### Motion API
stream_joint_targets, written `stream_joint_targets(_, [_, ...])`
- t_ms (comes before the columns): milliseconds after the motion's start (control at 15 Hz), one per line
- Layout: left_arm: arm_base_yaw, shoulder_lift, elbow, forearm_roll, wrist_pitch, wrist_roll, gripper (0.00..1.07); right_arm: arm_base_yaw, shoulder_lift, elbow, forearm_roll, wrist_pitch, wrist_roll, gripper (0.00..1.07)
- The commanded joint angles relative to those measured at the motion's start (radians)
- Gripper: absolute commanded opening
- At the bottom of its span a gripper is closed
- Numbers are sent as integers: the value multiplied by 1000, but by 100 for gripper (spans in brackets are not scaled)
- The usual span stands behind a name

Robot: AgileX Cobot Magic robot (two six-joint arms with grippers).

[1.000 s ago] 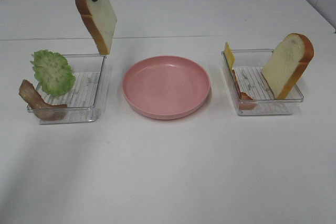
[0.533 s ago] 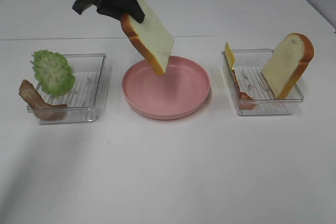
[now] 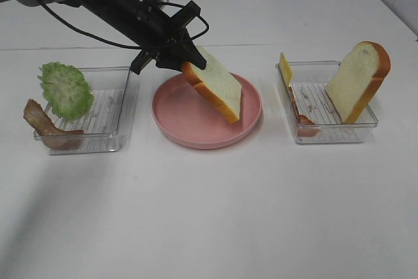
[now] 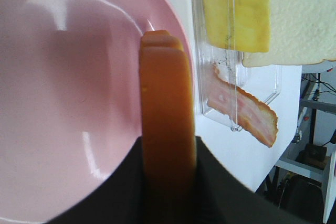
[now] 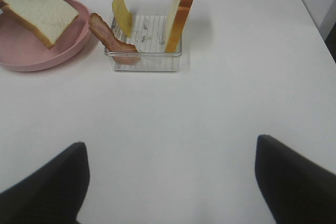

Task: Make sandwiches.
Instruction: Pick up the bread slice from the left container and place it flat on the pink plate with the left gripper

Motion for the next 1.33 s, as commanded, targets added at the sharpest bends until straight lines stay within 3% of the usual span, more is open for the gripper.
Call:
stream_joint_targets(67, [-6,14,1,-31,-8,5,0,-5,-14,1,-1,-12,-8,81])
stream_joint_targets(200, [-6,14,1,-28,-7,4,1,-5,-14,1,-1,-12,-8,81])
stream_joint_targets(333, [-8,14,1,-14,-5,1,15,-5,-14,1,-1,-12,-8,81])
stream_joint_targets(467, [-8,14,1,-14,-8,2,38,-5,-14,1,-1,-12,-8,81])
stream_joint_targets(667, [-8,13,0,-14,-8,5,81,-5,-14,1,-1,-12,-8,81])
stream_joint_targets(867, [-9,0,-1,-10,-3,29,85,-5,-14,1,-1,-12,-8,81])
stream_joint_targets(933, [-16,-18,-1,39,-3,55,85,-5,-14,1,-1,-12,-8,81])
stream_joint_targets(1067, [-44,-27,-2,147,-7,53,85,-5,-14,1,-1,-12,-8,81])
stream_joint_targets(1333, [-114,-35,-22,362,-32,-5,85,-5,-14,1,-1,-12,-8,81])
